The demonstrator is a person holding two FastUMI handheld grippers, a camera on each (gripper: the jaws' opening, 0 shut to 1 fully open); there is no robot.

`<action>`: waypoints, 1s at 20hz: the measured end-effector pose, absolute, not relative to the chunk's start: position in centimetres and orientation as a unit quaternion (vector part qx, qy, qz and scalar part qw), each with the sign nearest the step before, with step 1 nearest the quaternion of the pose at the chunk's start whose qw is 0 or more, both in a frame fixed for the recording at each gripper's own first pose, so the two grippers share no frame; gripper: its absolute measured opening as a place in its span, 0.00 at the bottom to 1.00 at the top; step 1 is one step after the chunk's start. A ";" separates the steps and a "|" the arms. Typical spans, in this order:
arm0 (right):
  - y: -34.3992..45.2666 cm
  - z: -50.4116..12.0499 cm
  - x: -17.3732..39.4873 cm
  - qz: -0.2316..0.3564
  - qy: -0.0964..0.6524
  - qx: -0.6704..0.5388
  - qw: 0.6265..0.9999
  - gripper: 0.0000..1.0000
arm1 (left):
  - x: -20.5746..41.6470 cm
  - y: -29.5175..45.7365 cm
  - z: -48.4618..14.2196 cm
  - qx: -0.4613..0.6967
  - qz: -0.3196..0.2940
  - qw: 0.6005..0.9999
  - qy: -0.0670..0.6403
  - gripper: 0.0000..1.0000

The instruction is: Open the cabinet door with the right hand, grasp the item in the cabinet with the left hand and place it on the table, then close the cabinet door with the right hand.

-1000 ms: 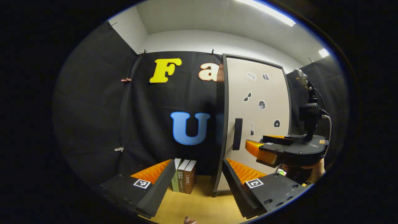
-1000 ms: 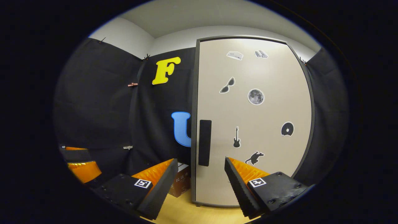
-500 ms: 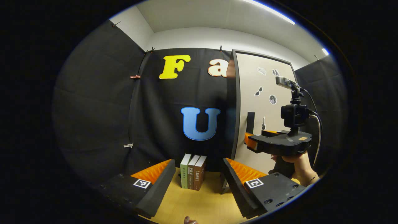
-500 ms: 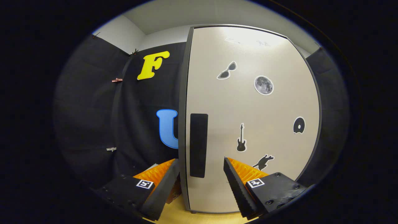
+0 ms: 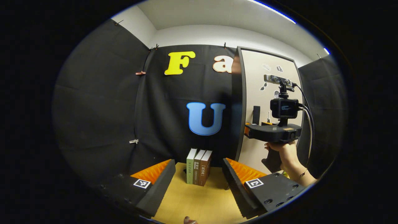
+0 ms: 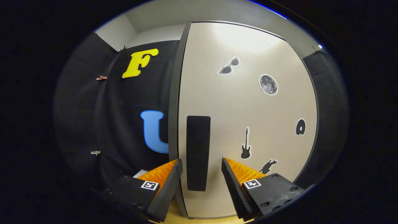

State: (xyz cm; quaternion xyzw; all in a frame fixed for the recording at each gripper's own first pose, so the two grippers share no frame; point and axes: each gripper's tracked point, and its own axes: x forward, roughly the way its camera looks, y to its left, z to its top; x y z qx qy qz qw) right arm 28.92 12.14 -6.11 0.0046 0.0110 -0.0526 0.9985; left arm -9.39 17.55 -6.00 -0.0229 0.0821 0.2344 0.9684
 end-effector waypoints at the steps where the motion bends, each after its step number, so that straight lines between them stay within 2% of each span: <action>1: 12.1 -5.9 29.2 -0.056 0.009 0.001 0.998 0.83 | -9.5 17.7 -6.1 -0.027 0.236 0.968 0.081 0.95; 2: 12.2 -5.8 29.3 -0.056 0.008 -0.003 0.998 0.71 | -9.6 17.9 -6.1 -0.031 0.238 0.968 0.080 0.95; 4: 12.9 -6.0 29.6 -0.053 0.011 0.000 0.999 0.53 | -9.8 18.2 -6.1 -0.036 0.241 0.967 0.079 0.95; 5: 12.8 -5.9 29.5 -0.056 0.007 -0.005 0.998 0.37 | -9.9 18.4 -6.1 -0.036 0.244 0.966 0.078 0.95; 6: 12.7 -6.0 29.4 -0.057 0.010 -0.009 0.998 0.34 | -10.2 18.4 -6.2 -0.035 0.246 0.965 0.078 0.95; 7: 12.7 -5.9 29.4 -0.055 0.010 -0.007 0.998 0.36 | -10.4 18.5 -6.0 -0.034 0.248 0.965 0.076 0.95; 9: 12.8 -6.0 29.4 -0.044 0.013 0.000 0.999 0.20 | -10.7 18.5 -6.1 -0.036 0.250 0.965 0.074 0.95; 20: 13.2 -5.4 25.7 0.010 0.025 0.011 1.000 0.20 | -11.9 17.6 -6.4 -0.032 0.231 0.970 0.072 0.95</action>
